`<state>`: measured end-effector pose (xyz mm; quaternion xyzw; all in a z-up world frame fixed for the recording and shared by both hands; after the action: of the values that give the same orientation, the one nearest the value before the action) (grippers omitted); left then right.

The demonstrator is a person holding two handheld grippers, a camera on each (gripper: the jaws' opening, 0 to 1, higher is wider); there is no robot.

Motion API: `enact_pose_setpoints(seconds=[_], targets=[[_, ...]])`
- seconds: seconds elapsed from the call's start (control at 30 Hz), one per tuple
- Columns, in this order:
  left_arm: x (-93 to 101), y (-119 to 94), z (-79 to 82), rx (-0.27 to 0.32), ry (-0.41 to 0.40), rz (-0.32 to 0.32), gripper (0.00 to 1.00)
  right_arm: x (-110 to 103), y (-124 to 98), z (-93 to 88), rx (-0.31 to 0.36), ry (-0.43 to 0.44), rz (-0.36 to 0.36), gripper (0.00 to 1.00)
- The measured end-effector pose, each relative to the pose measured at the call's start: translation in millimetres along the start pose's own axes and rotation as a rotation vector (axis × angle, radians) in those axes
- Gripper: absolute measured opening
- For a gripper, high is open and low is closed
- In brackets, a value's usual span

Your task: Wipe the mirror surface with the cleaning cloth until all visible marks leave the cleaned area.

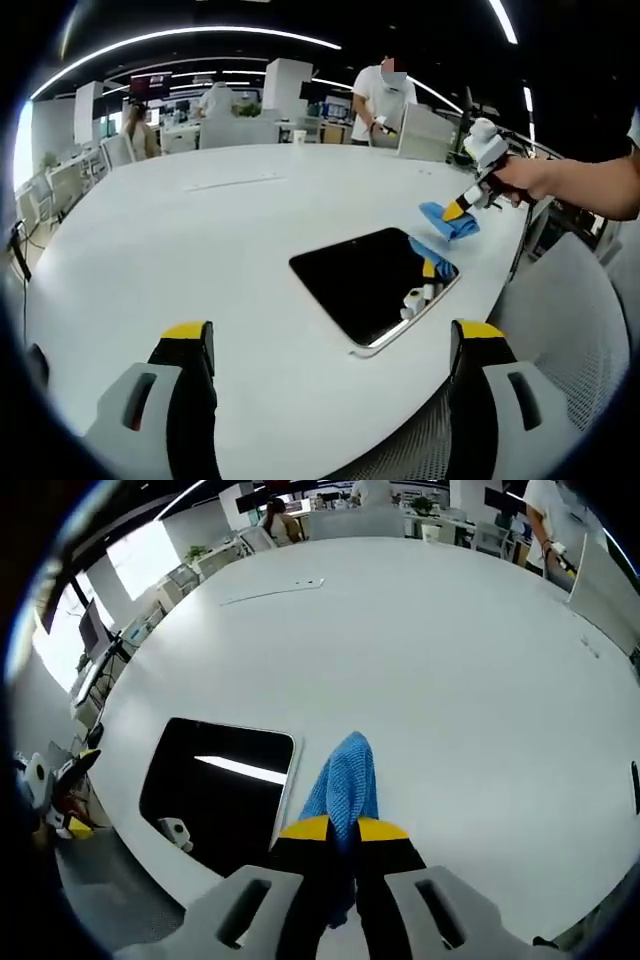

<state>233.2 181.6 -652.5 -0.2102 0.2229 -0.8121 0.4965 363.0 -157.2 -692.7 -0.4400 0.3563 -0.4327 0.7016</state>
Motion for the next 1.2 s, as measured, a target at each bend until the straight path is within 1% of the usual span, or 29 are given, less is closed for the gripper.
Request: enact_pose_setpoints(seconds=[0.03,0.1,0.2,0.23,0.27,0.3,0.4,0.57,0.63,0.67,0.73,0.8,0.83,0.87,0.9,0.97,1.0,1.07,1.1,1.13,1.2], targets=[[-1.2,-2,3.0,0.016,0.015,0.014,0.94,0,3,-2.0,-0.001,0.000,0.000,0.03],[-1.7,-3,3.6,0.019,0.016,0.020,0.94,1,11,-9.3,-0.021,0.000,-0.009,0.03],[-2.8,-2,3.0,0.018,0.007,0.024,0.96,0,23,-23.0,-0.056,-0.004,-0.009,0.03],[-2.9,-2,3.0,0.017,0.007,0.025,0.96,-1,24,-26.1,-0.046,-0.040,-0.009,0.03],[-2.8,-2,2.9,0.016,0.007,0.024,0.97,0,25,-21.9,-0.022,-0.143,0.008,0.03],[-2.8,-1,2.6,0.015,0.004,0.023,0.98,1,24,-23.1,-0.016,-0.083,-0.002,0.03],[-2.6,-2,2.8,0.017,-0.014,0.017,0.99,0,21,-21.9,-0.012,-0.070,0.011,0.03],[-1.9,-2,3.5,0.020,-0.010,0.018,0.99,2,21,-22.6,0.006,-0.058,0.027,0.03],[-2.2,-3,4.2,0.025,-0.010,0.019,0.99,1,21,-23.8,0.030,-0.071,0.045,0.04],[-2.2,-3,4.5,0.027,-0.011,0.019,0.99,1,21,-24.2,0.045,-0.095,0.052,0.04],[-2.4,-3,4.3,0.028,-0.011,0.019,0.99,0,20,-24.4,0.047,-0.099,0.056,0.06],[-2.3,-3,4.7,0.030,-0.008,0.020,0.99,-1,18,-24.9,0.040,-0.178,0.055,0.09],[-2.4,-3,4.6,0.030,-0.008,0.019,0.99,-1,16,-24.0,0.049,-0.186,0.052,0.14],[-2.3,-3,4.4,0.029,-0.011,0.018,0.99,-1,13,-21.2,0.072,-0.184,0.055,0.20],[-2.4,-3,3.8,0.027,-0.015,0.015,0.99,2,8,-16.2,0.114,-0.181,0.046,0.28],[-1.9,-3,3.5,0.024,-0.020,0.013,0.99,4,-4,-7.0,0.208,-0.209,0.056,0.39],[-1.6,-3,3.4,0.024,-0.023,0.012,0.99,5,-9,-5.4,0.240,-0.211,0.060,0.45],[-1.4,-3,2.5,0.021,-0.027,0.009,0.99,10,-21,-6.4,0.295,-0.208,0.081,0.55],[-1.9,-2,2.2,0.021,-0.027,0.009,0.99,11,-25,-8.0,0.318,-0.200,0.093,0.63],[-1.8,-2,2.1,0.020,-0.028,0.008,0.99,14,-32,-11.1,0.357,-0.194,0.114,0.69],[-1.5,-2,1.4,0.017,-0.027,0.007,0.99,22,-43,-20.6,0.405,-0.189,0.109,0.80]])
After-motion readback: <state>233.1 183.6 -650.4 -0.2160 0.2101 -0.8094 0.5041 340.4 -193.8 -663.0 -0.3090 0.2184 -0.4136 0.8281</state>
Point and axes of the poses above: the point that each gripper's makers call its tool centre point, and the gripper's own axes: y roughly forward along the fingers, x roughly to its right, z roughly out of its top, the point moved 3 cm from there along -y, roughly backward along the fingers, and after that the axes turned 7 degrees about -x, right-handed, at the moved point
